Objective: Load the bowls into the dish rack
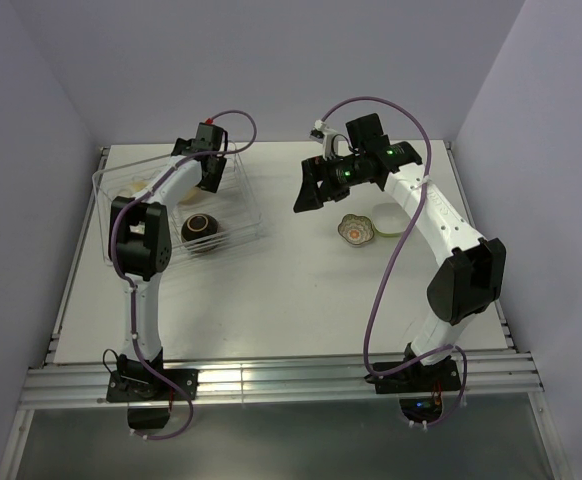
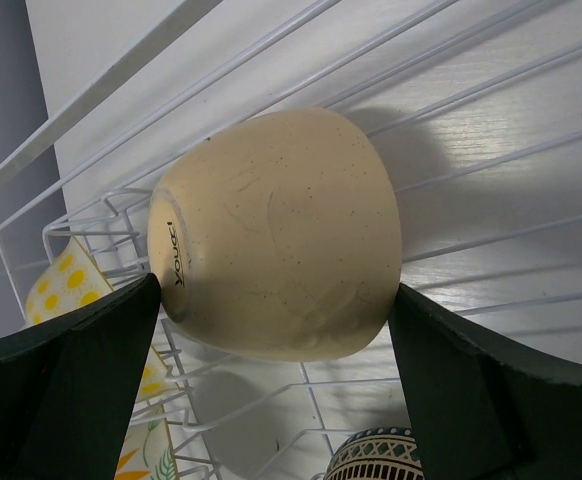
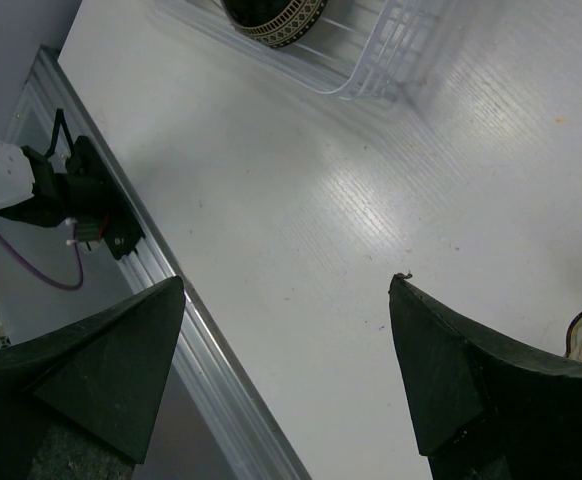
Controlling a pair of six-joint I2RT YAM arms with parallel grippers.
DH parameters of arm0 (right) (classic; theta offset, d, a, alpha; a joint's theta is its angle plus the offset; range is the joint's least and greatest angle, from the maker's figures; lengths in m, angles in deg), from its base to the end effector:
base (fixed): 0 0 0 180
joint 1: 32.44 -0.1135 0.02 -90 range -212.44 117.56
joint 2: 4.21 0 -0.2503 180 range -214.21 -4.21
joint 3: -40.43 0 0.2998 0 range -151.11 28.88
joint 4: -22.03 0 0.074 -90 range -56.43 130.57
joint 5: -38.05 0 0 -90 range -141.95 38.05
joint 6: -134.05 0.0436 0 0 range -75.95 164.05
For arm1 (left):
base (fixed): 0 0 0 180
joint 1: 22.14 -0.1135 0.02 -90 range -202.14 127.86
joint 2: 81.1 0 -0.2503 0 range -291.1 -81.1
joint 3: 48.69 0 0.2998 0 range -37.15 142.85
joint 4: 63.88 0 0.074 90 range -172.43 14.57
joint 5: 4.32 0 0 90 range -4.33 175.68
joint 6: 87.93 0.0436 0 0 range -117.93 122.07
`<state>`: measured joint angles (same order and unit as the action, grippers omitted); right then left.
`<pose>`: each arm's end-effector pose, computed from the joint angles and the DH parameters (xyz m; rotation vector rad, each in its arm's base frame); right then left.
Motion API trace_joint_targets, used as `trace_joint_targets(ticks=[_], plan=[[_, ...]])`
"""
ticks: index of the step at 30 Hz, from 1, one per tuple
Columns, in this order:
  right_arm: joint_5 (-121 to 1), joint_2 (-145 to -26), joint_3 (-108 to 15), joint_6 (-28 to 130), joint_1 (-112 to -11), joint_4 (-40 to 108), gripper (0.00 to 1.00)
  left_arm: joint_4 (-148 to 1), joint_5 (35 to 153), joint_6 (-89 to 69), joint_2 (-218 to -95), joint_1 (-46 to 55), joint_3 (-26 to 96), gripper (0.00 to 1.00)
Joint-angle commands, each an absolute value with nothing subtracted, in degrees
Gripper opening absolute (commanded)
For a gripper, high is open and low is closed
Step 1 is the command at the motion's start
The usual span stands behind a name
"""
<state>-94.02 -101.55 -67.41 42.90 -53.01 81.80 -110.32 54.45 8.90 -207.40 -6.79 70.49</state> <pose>0.3794 0.1736 0.3358 -0.7775 2.2600 1.0450 0.5188 -0.1190 0.1885 0.2455 2.4029 0.6116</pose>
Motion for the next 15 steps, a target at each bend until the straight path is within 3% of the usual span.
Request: trace_joint_targets(ticks=[1,15], plan=[[-94.8,-101.9,-67.6,42.6,-52.5,80.7,0.9,-112.0,59.2,7.6,-207.0,-6.8,71.9,1.0],[-95.2,-102.1,-67.9,42.2,-52.4,81.3,0.9,-111.8,57.1,8.7,-208.0,-6.8,71.4,1.0]])
